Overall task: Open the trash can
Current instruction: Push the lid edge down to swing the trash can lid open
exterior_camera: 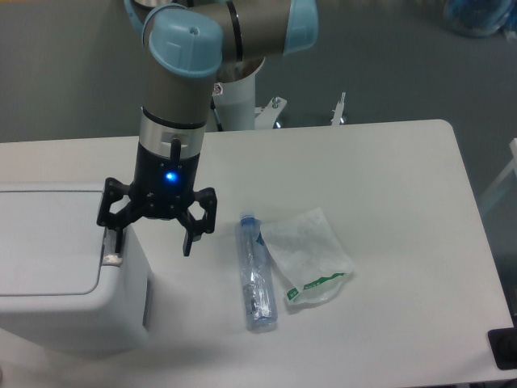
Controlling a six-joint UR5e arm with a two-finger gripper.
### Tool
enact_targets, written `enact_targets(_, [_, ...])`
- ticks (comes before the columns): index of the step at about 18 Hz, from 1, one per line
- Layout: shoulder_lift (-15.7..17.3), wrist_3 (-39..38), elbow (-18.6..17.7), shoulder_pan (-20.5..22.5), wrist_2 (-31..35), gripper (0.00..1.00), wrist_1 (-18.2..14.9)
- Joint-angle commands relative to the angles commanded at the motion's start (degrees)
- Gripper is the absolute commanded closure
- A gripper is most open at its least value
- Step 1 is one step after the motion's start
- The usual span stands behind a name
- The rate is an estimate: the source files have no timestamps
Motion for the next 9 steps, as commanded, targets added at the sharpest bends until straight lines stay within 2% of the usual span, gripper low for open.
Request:
enact_targets(4, [0.09, 0.09, 0.09, 0.09, 0.00, 0.00, 0.00])
enact_targets(9, [0.88, 0.26, 3.33, 0.70, 0.00, 0.00, -0.17])
